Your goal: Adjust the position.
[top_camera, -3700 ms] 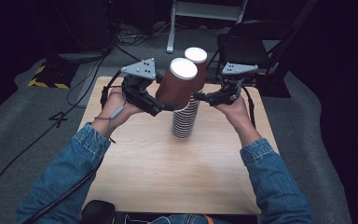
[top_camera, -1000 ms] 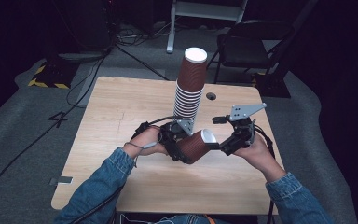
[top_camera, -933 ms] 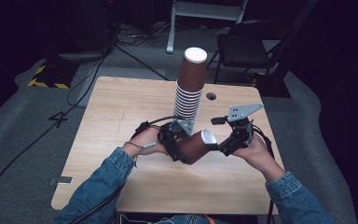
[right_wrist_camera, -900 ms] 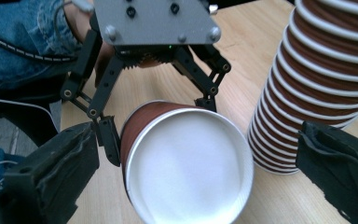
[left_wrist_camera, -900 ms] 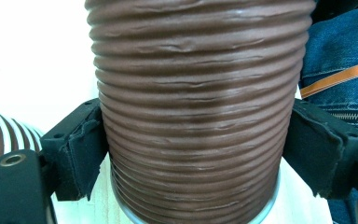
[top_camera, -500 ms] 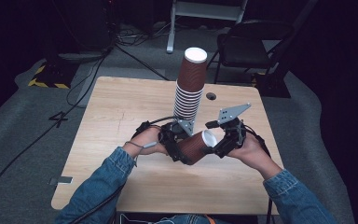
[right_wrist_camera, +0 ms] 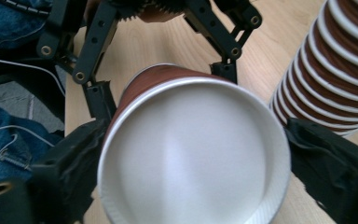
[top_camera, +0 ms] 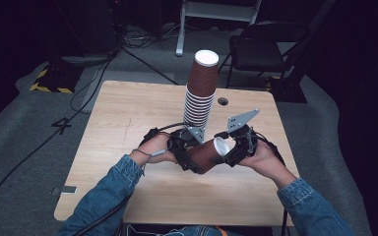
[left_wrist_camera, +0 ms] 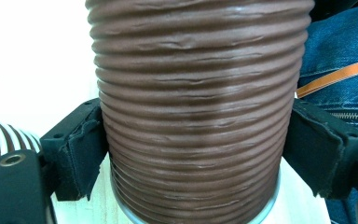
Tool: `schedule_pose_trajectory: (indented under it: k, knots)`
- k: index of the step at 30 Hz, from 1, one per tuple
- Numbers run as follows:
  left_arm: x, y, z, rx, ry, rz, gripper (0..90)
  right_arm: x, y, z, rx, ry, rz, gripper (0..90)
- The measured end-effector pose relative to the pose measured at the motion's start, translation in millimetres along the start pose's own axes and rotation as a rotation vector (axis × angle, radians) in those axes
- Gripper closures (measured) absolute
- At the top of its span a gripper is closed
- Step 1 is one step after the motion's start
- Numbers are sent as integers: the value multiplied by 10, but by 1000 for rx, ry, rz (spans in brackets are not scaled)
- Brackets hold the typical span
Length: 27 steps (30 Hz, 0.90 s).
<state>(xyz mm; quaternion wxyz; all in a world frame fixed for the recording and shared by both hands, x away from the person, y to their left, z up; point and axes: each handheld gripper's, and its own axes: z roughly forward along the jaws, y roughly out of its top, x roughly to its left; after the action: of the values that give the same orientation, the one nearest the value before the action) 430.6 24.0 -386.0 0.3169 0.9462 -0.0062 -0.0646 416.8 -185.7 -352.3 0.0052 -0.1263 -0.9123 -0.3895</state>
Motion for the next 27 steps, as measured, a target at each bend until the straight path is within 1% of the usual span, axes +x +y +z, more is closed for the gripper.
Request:
schedule_pose_trajectory:
  k: [2, 3, 4, 5, 9, 12, 14, 15, 18, 21, 22, 25, 26, 27]
  knots:
    - [2, -3, -4, -2, -2, -4, 138, 3, -1, 6, 6, 23, -6, 174]
    - [5, -3, -5, -4, -1, -3, 137, 7, 0, 7, 11, 24, -10, 191]
    - [0, -4, -3, -3, 2, -1, 137, 11, 1, 10, 14, 25, -17, 199]
    - [1, -5, -1, -3, 1, -1, 137, 12, 2, 12, 18, 32, -16, 206]
    - [2, -8, 7, -11, 1, 1, 131, 11, 11, 8, 30, 34, -7, 213]
    - [12, -9, -4, -23, 3, -6, 116, 9, 17, -7, 26, 32, -8, 213]
    - [26, -22, -27, -50, 10, -17, 105, 5, 14, -26, 18, 22, -7, 212]
    - [26, -22, -27, -50, 10, -17, 100, 5, 14, -26, 18, 22, -7, 212]
    - [46, -49, -79, -99, 12, -38, 94, 5, 6, -57, 5, 15, -4, 211]
    - [66, -80, -131, -138, -9, -68, 9, 24, -7, -81, 3, 4, -11, 211]
    - [60, -105, -169, -155, 3, -71, 3, 32, -16, -88, 3, -2, -12, 211]
    - [43, -165, -233, -195, 16, -81, 1, 57, -65, -121, -9, -20, -12, 211]
    - [39, -179, -240, -202, 21, -83, 1, 62, -84, -141, -17, -31, -13, 212]
    - [39, -179, -240, -202, 21, -83, 1, 62, -84, -141, -17, -31, -13, 212]
